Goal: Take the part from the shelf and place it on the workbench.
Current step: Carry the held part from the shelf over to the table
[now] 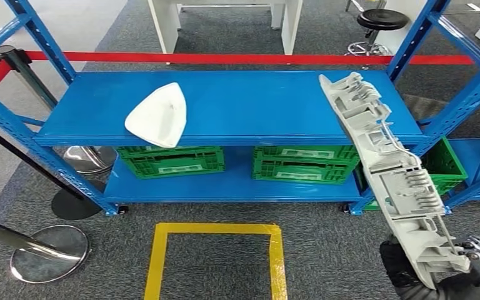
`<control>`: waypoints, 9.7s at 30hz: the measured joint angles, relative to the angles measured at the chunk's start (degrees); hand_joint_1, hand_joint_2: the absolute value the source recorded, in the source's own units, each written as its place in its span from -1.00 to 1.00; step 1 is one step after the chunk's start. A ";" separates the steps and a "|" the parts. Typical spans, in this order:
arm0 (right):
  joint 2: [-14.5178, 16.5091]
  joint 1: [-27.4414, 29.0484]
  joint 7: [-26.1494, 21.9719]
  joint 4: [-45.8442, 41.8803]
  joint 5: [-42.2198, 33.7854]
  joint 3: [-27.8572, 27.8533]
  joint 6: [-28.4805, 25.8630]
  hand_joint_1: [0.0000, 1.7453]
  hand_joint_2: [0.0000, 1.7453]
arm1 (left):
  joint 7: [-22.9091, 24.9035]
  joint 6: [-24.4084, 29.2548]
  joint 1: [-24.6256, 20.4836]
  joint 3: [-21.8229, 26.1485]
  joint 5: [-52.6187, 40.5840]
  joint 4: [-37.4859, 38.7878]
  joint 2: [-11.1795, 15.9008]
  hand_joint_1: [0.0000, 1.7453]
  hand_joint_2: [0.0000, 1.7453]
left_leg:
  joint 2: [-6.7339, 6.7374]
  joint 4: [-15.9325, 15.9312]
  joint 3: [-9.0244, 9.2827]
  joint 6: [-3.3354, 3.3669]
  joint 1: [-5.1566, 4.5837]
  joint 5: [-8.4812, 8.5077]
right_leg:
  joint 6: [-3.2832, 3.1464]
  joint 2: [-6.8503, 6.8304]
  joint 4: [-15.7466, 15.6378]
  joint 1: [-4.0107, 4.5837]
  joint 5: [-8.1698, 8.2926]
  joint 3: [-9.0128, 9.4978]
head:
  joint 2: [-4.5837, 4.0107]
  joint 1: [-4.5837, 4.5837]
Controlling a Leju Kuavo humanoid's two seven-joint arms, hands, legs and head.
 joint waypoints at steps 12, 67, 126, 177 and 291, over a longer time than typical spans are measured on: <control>-0.05 0.01 -0.02 0.00 -0.28 -0.32 0.00 1.00 1.00 | 0.00 0.05 -0.07 -0.78 -0.13 0.00 0.01 -1.00 -1.00 | 0.38 2.09 -6.74 0.03 -0.71 4.57 | -0.40 0.31 -2.52 0.20 -4.70 8.56 | 0.00 0.65; -0.44 1.62 -0.02 -0.55 -0.70 -0.54 0.00 1.00 1.00 | 0.00 0.67 -0.16 -0.87 -0.62 0.02 -0.08 -1.00 -1.00 | 0.34 0.33 -4.05 1.22 -0.26 2.81 | 0.41 0.28 14.45 0.02 -9.28 -3.25 | 0.00 0.73; -2.70 -3.77 0.00 2.58 -3.23 3.10 0.02 1.00 1.00 | 0.01 1.69 0.93 -3.37 8.20 0.00 -0.12 -1.00 -1.00 | -0.16 0.36 -0.01 0.08 -0.33 -0.08 | -0.39 -0.14 -0.09 0.07 1.26 -0.51 | 0.00 -0.10; -3.38 -0.97 0.02 4.43 -2.51 2.97 0.01 1.00 1.00 | 0.02 2.06 1.24 -3.62 5.05 0.02 -0.29 -1.00 -1.00 | 0.04 16.40 -10.96 -2.36 -0.02 -4.33 | -2.60 -0.22 -3.00 0.18 -1.77 5.49 | 0.00 -0.19; -5.28 0.88 -0.02 5.81 1.15 3.48 0.00 1.00 1.00 | 0.00 2.78 0.56 -2.12 3.60 0.02 -0.09 -1.00 -1.00 | -7.19 3.46 -6.50 -0.06 -0.24 3.01 | 0.80 5.58 0.67 -1.04 -3.21 3.52 | 0.00 0.56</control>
